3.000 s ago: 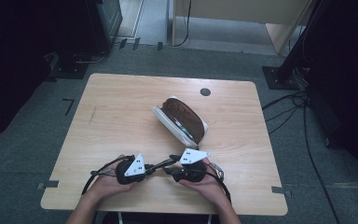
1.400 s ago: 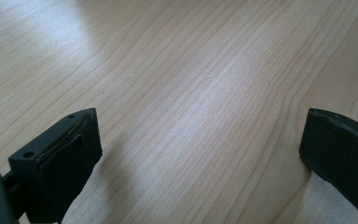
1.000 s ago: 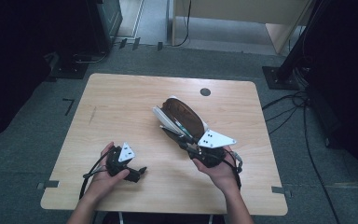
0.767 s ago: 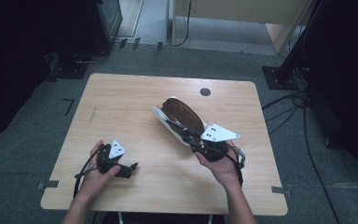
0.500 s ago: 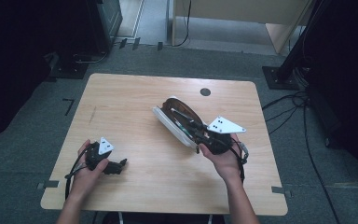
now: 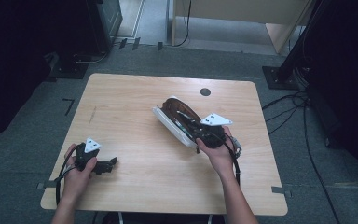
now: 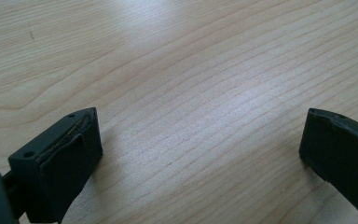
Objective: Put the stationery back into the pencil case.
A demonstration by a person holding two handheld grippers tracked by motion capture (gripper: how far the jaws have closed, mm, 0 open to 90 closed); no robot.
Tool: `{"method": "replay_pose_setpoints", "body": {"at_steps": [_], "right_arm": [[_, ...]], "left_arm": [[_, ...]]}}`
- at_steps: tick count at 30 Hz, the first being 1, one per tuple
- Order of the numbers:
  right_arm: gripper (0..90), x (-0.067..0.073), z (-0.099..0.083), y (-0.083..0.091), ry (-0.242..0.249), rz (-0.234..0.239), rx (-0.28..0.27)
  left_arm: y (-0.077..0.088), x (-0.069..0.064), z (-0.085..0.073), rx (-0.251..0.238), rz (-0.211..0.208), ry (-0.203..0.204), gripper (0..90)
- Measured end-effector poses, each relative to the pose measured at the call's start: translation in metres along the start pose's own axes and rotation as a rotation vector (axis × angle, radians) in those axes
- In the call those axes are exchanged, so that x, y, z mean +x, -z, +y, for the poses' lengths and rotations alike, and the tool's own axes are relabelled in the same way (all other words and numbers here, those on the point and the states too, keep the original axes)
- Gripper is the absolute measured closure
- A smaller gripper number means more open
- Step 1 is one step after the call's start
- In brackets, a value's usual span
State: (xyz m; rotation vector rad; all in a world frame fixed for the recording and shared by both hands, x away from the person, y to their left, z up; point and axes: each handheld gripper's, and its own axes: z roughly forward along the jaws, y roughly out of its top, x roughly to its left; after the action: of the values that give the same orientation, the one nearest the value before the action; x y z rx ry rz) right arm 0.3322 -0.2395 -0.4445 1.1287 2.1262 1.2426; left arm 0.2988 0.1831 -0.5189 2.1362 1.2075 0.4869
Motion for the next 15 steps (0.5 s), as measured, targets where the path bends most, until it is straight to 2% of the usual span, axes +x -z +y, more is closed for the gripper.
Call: {"method": "replay_pose_setpoints", "body": {"at_steps": [8,15], "right_arm": [[73.8,0.0,-0.006,-0.019,-0.011,-0.026,0.107],[73.7,-0.003,-0.011,-0.029,-0.037,-0.019,0.201]], "left_arm": [[0.0,0.001,0.0,-0.001,0.003,0.003,0.0],[-0.001,0.0,0.001,-0.002,0.004,0.005,0.0]]}}
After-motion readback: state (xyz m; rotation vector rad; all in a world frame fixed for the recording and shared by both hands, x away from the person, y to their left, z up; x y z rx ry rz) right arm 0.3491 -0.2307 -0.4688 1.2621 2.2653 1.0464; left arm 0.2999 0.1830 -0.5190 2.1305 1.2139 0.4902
